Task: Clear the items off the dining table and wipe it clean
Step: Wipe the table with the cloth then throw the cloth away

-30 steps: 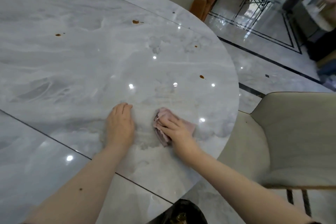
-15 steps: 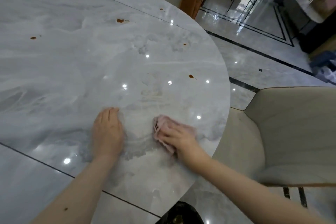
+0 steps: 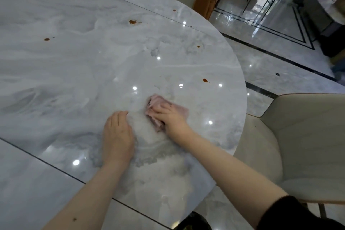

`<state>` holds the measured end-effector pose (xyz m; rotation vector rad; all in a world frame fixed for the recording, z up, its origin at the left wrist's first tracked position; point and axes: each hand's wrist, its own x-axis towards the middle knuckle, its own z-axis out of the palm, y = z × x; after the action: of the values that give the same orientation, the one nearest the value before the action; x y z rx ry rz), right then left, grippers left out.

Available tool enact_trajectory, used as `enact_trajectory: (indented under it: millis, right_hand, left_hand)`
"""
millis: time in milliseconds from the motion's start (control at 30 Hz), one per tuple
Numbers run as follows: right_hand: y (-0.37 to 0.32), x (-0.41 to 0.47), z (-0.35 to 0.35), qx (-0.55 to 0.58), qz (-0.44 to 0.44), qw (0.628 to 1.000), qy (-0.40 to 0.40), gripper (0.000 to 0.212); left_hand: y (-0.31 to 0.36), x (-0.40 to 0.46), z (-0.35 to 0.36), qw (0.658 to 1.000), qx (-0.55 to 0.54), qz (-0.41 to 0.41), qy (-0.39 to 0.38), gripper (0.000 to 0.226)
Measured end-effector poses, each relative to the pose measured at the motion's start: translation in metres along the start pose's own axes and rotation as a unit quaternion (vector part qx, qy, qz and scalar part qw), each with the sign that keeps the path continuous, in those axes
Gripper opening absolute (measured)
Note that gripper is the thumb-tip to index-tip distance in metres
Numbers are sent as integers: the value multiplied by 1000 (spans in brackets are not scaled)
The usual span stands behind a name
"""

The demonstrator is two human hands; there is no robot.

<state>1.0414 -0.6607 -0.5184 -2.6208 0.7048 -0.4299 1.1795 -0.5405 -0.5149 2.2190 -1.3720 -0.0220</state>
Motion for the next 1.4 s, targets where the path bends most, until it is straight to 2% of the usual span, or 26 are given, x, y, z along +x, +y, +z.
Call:
enact_trajectory:
  millis: [33, 133, 167, 200, 267, 367, 433, 467, 533, 567, 600, 700, 767, 833, 900, 1000, 1033, 1100, 1133, 1233, 1300, 1400]
  right_hand:
    - [17, 6, -6, -19, 14, 1000, 6, 38]
    - [72, 27, -37, -90, 170, 980, 49, 53]
    - [75, 28, -40, -87, 185, 978, 42, 53]
    - [69, 30, -37, -59, 147, 987, 31, 46]
    - [39, 30, -17, -9, 16, 1000, 7, 25]
    - [8, 12, 8, 35, 12, 999, -10, 29]
    - [27, 14, -5, 20, -10, 999, -24, 35]
    - [43, 21, -22, 0, 3, 1000, -3, 39]
    - [53, 19, -45, -66, 105, 992, 31, 46]
    - [47, 12, -48, -94, 146, 983, 61, 51]
    - [32, 3, -43, -98, 152, 982, 58, 52]
    - [-23, -25, -6, -65, 29, 997, 44, 36]
    - [-36, -24, 16, -40, -20, 998, 48, 36]
    - [-37, -5, 21, -26, -48, 998, 1, 40]
    - [-23, 26, 21, -26, -46, 998, -42, 40]
    - [35, 64, -5, -15, -25, 999, -26, 35]
    - [53, 65, -24, -21, -5, 999, -25, 33]
    - [73, 59, -42, -43, 104, 994, 5, 48]
    - [68, 54, -44, -52, 132, 990, 19, 52]
    - [12, 20, -26, -14, 66, 996, 64, 29]
    - [-15, -23, -8, -40, 18, 995, 94, 41]
    - [-26, -83, -8, -83, 43, 996, 14, 42]
  left_hand:
    - [-1, 1, 1, 1000, -4, -4, 4, 43]
    - [-3, 1, 4, 1000, -8, -12, 10, 42]
    - [-3, 1, 4, 1000, -6, -12, 12, 42]
    - [-3, 2, 4, 1000, -3, -11, 13, 42]
    - [-3, 2, 4, 1000, 5, -9, 11, 41]
    - [-3, 1, 3, 1000, 8, 1, 15, 40]
    - [-3, 0, 2, 1000, 0, 2, 18, 40]
    - [-3, 0, 2, 1000, -6, 3, 18, 40]
    - [-3, 0, 2, 1000, -9, -1, 15, 42]
    - [-4, 1, 2, 1000, -7, -5, 12, 43]
    - [-4, 1, 3, 1000, -4, -9, 13, 43]
    - [-6, 2, 6, 1000, 1, -26, 6, 42]
    - [-6, 1, 7, 999, 9, -30, 6, 38]
    - [-6, 1, 9, 1000, 13, -23, 16, 33]
    - [-7, 3, 10, 999, 8, -20, 28, 29]
    - [-6, 2, 8, 999, -12, -21, 28, 34]
    - [-7, 2, 7, 999, -18, -16, 26, 36]
    - [-7, 1, 5, 1000, -25, -10, 10, 40]
    - [-7, 1, 4, 1000, -23, -9, 3, 41]
    - [-6, 3, 2, 1000, 1, 21, -17, 42]
    - [-6, 4, 1, 998, 19, 49, -23, 42]
    - [-6, 4, 1, 996, 27, 75, -32, 41]
